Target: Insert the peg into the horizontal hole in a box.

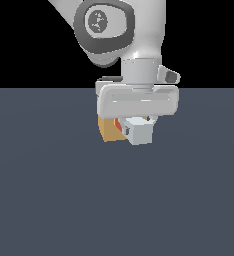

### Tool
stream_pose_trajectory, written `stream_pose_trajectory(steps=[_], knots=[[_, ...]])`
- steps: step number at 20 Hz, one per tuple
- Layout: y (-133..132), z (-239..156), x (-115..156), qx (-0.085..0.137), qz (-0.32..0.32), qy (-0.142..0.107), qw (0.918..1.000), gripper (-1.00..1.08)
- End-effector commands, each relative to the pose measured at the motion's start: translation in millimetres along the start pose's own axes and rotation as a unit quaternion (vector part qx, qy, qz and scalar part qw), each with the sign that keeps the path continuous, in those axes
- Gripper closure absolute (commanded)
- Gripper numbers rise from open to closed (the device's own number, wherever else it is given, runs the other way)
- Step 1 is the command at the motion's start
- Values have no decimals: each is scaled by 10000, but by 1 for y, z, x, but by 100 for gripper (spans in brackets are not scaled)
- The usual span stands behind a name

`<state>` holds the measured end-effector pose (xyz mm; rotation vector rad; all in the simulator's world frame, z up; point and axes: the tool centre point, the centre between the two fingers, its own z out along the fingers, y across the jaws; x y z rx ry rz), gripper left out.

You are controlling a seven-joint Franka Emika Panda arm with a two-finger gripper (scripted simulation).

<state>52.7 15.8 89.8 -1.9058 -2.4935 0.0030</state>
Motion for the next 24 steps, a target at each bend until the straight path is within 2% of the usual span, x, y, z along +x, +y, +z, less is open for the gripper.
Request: stream_pose_trajectory(steps=[1, 6, 12, 16, 24], knots=[[1, -1, 1, -11, -1, -2, 10000, 108], [0, -2, 21, -16, -1, -3, 10000, 108], [0, -3, 67, -26, -1, -5, 10000, 108], [0, -3, 89, -31, -1, -6, 10000, 108], [2, -4, 93, -34, -1, -6, 10000, 108]])
